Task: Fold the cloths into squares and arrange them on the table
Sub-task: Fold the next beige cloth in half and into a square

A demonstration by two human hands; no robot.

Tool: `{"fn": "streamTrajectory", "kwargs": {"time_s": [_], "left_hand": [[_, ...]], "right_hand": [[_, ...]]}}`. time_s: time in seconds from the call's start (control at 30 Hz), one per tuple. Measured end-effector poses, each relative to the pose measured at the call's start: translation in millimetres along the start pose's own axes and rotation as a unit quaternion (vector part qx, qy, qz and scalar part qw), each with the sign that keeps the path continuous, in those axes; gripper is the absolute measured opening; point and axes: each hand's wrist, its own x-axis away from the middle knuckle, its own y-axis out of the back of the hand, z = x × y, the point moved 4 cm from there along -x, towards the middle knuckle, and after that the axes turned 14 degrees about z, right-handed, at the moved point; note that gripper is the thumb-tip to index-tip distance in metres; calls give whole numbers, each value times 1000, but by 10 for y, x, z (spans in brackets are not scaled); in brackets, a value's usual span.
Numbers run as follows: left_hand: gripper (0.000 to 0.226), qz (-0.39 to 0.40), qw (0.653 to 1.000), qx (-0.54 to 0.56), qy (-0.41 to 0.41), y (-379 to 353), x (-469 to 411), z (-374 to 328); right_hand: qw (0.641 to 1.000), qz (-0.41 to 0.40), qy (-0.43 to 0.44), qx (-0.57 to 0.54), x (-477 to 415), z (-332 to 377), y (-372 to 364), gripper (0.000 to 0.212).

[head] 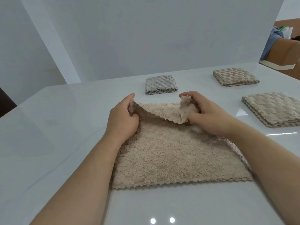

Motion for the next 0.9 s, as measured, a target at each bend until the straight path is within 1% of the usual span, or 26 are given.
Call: {"fn": "streamTrajectory", "kwargs": {"time_s": [0.03,0.07,0.13,0.17,0.23,0.27,0.3,0.33,0.37,0.4,0.5,0.6,0.63,0.7,0.73,0.83,0.9], "left_hand": [[58,9,1000,20,5,3,-2,-8],[48,19,999,36,6,1,1,-23],[20,22,999,42,1,-3,2,-23],[17,22,999,45,-4,0,6,-40],[36,36,998,54,-24,0,32,-88],[44,49,996,56,-38,0,53,-128],[51,64,995,51,-54,-5,77,-178],[56,77,994,42,-70,-14,100,-224],[59,87,992,35,-81,-27,116,-258],[60,96,991,34,-84,-39,128,-283],[64,128,989,50,-62,-78,108,-228],[57,179,983,7,-52,-105,84,-184],[50,190,980,-1,-51,-107,83,-187],[31,210,977,-13,-47,-96,97,-207],[29,218,975,-24,-44,-91,99,-201],[32,249,968,-8,-29,-82,108,-143],[36,275,961,-14,-17,-69,119,-121]], "right_hand": [[1000,7,3,21,5,11,-4,59],[999,6,1,51,-3,-4,-3,63],[995,-17,-15,100,-25,-53,20,61],[993,-25,-23,112,-27,-77,35,57],[991,-15,-22,130,-30,-102,53,48],[990,-14,-5,140,-28,-84,54,37],[988,-8,19,155,-32,-64,47,20],[984,-2,41,176,-35,-48,34,18],[979,6,44,200,-46,-73,8,33],[974,14,30,224,-56,-107,-23,40],[970,20,9,241,-89,-169,-58,36],[976,1,52,213,-77,-108,-41,46],[979,-6,75,190,-59,-66,-25,44],[985,-10,118,124,0,35,-9,32],[986,-10,131,100,23,71,-11,29],[986,-6,143,80,52,133,-29,31],[987,1,132,92,43,144,-44,40]]}}
